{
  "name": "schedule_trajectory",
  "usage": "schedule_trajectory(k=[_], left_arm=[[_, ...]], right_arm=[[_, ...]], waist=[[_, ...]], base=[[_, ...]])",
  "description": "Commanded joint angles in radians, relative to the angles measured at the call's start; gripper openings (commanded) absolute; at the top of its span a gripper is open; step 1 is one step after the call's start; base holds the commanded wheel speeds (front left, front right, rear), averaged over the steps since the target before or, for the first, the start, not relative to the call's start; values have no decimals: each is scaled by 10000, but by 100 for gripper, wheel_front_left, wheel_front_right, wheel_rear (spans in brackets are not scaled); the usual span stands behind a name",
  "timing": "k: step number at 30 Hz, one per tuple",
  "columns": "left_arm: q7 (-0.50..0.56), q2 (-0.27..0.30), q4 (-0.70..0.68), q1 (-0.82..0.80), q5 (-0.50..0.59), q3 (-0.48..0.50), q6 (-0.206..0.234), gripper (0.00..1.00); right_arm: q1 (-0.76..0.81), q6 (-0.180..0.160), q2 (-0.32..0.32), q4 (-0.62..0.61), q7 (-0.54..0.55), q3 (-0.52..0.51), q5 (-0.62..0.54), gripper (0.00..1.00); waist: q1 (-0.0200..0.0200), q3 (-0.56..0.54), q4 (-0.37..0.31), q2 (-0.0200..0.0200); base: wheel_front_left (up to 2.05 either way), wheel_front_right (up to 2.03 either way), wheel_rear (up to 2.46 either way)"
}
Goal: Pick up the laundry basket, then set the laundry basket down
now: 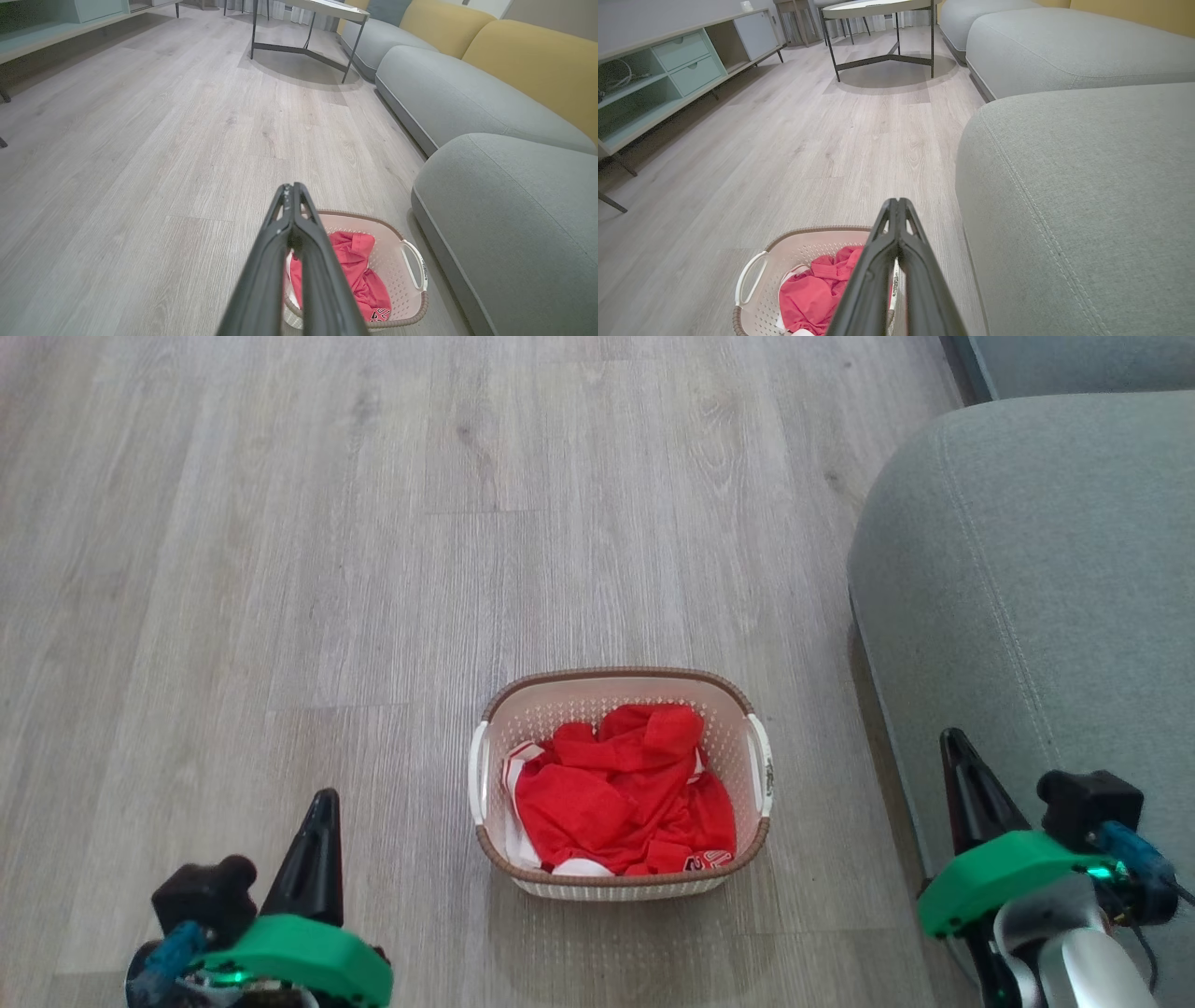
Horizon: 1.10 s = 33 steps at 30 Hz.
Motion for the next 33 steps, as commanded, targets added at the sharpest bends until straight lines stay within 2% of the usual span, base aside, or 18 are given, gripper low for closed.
schedule_trajectory(k=[1,33], left_arm=[[-1,46,-247,-290,-285,121,-43,0],[428,110,565,-919,-3898,484,-377,0]], right_arm=[[-336,-3,-20,-295,61,-57,310,0],[-496,-17,-98,130,463,-208,4088,0]], waist=[[0,-7,-3,0],[0,-153,-49,0]], base=[[0,0,0],[0,0,0]])
